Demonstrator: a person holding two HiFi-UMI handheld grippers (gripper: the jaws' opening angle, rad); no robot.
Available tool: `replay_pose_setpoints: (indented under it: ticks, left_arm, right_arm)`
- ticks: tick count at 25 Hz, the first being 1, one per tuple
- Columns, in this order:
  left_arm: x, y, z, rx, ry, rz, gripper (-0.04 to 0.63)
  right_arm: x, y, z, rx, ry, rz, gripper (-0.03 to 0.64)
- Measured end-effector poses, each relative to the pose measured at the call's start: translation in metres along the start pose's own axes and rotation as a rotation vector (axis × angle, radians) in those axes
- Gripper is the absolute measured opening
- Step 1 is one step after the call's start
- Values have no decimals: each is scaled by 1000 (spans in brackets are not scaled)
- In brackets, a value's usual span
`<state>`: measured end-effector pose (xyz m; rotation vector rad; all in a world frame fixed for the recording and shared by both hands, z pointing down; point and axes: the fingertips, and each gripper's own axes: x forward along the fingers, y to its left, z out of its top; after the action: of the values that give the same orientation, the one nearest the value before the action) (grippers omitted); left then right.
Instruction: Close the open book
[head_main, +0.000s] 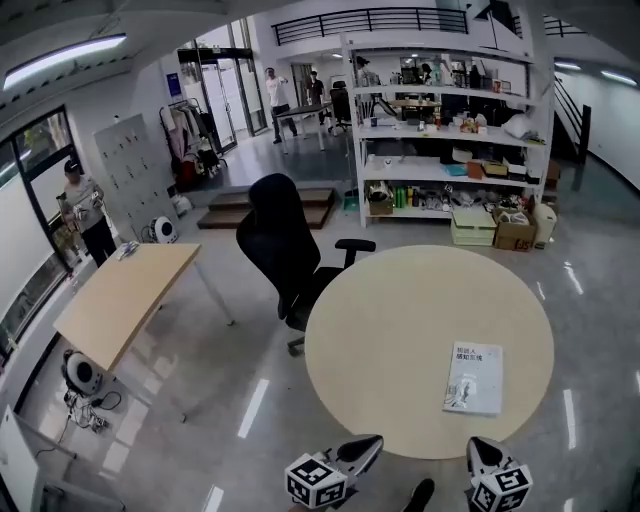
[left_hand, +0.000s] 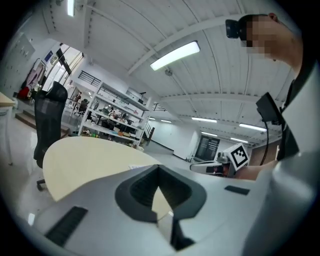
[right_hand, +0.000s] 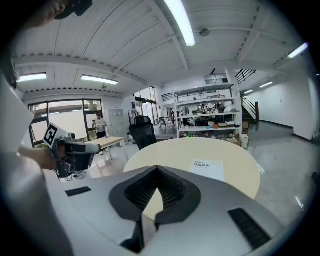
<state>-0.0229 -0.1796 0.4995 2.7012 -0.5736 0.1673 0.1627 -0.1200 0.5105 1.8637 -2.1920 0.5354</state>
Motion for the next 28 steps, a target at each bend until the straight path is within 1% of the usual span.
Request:
replay_pose_setpoints:
  ticks: [2,4,5,7,10,14,16,19,22,24,28]
  left_arm:
    - [-30,-9,-13,-33,4,-17,-14]
    - [-56,-31,-12,-78,-20,-45,-14]
    - [-68,-44,-10,-83,-34,-60,-14]
    - [-89,-67,-8,-55,-48,-78,-14]
    - [-119,-95,-8,-6,-65,-81,-14]
    - [-158,-149,-17,20,-117,-82,-14]
    - [-180,-183,-29,29,-127,-78,-14]
    - [-205,-234,-55,50,-119,-56,-14]
    - [-228,-275,-79,26,-103,-21,-14]
    - [-248,-303,-84,16,-89,-21,-14]
    - [-292,-350,-87,64,-72,-27,-14]
  right_arm:
    - [-24,31,-10,16,5,9,-2]
    - [-53,53,-6,16,1,15,-2]
    - [-69,61,-1,7,-10,15,-2]
    - [-100,75,6,-9,-58,11,-2]
    - [-139,96,8,-21,-127,13,-2]
    - [-193,121,-9,-52,-165,44,-2]
    - [-229,135,-25,-38,-188,63,-2]
    - [-287,145,-54,-34,-207,65,-2]
    - [-336,149,-88,-19,-190,51,-2]
    - [-366,159,-101,10,-181,50,-2]
    - [-422,184,-109,27,-203,36,-2]
